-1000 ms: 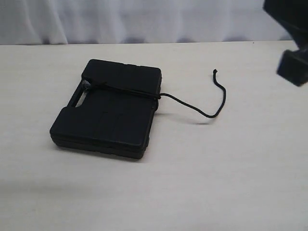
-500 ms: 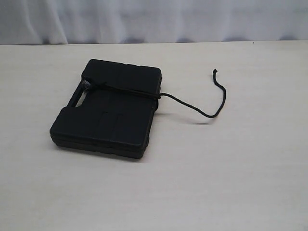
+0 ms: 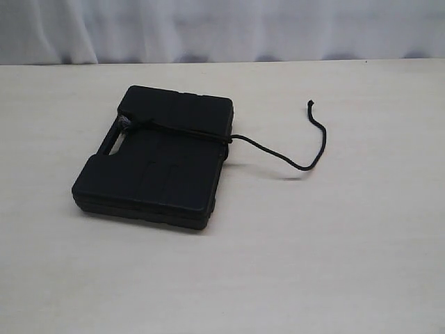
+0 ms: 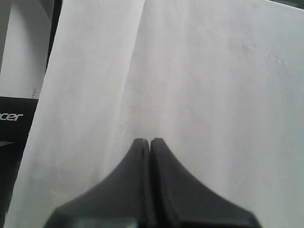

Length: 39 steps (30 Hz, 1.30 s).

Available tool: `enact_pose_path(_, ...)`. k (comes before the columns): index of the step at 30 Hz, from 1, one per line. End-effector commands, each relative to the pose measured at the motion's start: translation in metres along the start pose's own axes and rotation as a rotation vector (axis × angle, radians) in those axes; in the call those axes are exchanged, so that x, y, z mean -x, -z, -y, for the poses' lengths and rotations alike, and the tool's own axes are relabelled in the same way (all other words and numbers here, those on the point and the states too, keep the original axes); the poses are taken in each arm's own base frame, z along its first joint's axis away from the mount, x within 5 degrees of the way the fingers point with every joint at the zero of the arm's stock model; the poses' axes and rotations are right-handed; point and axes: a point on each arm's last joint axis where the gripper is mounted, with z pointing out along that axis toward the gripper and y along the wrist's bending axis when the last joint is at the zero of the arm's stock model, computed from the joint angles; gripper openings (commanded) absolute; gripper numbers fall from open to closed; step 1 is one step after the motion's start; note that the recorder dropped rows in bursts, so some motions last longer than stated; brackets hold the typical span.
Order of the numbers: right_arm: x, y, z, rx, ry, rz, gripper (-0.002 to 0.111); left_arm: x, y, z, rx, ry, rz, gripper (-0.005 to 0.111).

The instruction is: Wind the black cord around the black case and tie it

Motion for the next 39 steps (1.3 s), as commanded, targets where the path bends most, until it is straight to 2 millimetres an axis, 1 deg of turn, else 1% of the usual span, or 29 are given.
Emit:
enact_pose_path(1, -0.0009, 0.0011, 0.0002, 0.0, -0.005, 0.001, 0.004, -0.0007, 0.0016, 0.0002, -0.002, 0.015, -0.003, 0.0)
enact_pose_path(31, -0.0009, 0.0011, 0.0002, 0.0, -0.005, 0.001, 0.004, -0.0005, 0.0016, 0.0001, -0.002, 0.015, -0.001, 0.0)
enact_pose_path(35, -0.0009, 0.0011, 0.0002, 0.0, -0.005, 0.001, 0.004, -0.0004, 0.0016, -0.0002, 0.002, -0.044, 0.0, 0.0)
enact_pose_path(39, -0.0009, 0.0011, 0.0002, 0.0, -0.005, 0.001, 0.004, -0.0027, 0.0003, -0.0003, 0.002, -0.04, -0.016, 0.0)
